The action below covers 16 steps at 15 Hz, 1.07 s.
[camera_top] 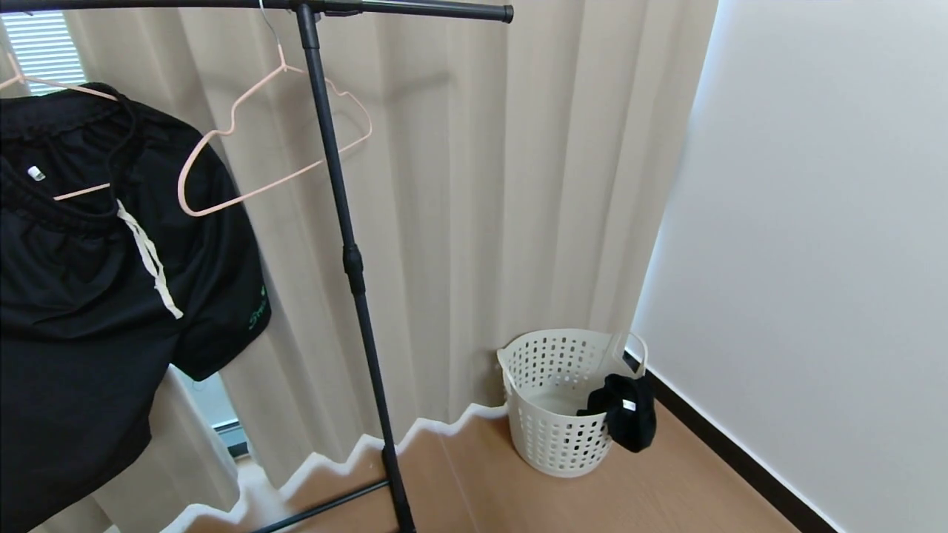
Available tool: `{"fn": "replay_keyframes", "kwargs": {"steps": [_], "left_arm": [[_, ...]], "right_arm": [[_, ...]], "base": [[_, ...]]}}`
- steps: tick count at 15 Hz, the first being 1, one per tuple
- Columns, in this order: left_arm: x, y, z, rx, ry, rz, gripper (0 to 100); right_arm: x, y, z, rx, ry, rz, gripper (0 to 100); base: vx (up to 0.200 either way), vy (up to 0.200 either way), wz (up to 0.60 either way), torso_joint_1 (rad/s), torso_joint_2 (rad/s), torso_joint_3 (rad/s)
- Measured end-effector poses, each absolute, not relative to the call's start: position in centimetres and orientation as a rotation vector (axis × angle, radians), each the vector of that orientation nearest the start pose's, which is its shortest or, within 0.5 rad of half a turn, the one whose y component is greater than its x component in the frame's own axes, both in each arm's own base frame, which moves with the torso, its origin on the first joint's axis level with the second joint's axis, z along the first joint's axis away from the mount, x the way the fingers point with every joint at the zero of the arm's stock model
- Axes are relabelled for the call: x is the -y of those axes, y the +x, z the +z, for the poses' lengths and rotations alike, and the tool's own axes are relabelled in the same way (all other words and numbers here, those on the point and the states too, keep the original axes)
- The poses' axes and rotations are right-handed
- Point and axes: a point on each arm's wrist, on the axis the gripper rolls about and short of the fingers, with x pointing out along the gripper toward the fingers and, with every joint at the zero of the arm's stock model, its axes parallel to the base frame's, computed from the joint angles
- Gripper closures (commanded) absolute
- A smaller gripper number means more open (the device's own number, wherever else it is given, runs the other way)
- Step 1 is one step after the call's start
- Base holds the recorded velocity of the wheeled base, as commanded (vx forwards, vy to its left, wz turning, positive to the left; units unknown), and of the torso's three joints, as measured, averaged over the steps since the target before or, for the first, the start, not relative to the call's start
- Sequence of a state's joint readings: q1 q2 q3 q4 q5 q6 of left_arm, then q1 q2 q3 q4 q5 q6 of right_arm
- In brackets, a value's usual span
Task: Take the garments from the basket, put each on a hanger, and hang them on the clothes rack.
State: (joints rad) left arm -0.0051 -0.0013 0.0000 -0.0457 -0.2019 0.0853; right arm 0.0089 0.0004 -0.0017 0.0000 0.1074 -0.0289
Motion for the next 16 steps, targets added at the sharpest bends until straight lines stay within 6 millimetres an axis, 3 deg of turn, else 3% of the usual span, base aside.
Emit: {"fn": "replay_keyframes", "kwargs": {"steps": [10,16], "left_arm": [[0.44,-2.35,8.03,0.057,0.088,-0.203,0],[0.37,-2.34,8.02,0.054,0.075,-0.175,0]], "right_arm": [[-0.22,-2.30,7.59,0.003,-0.029,0.116,0],[-0.22,-2.30,7.60,0.003,-0.029,0.115,0]], "base": [[0.200,-0.200,0.00,0.005,0.00,0.001],[0.000,0.000,0.00,0.000,0.00,0.000]]}}
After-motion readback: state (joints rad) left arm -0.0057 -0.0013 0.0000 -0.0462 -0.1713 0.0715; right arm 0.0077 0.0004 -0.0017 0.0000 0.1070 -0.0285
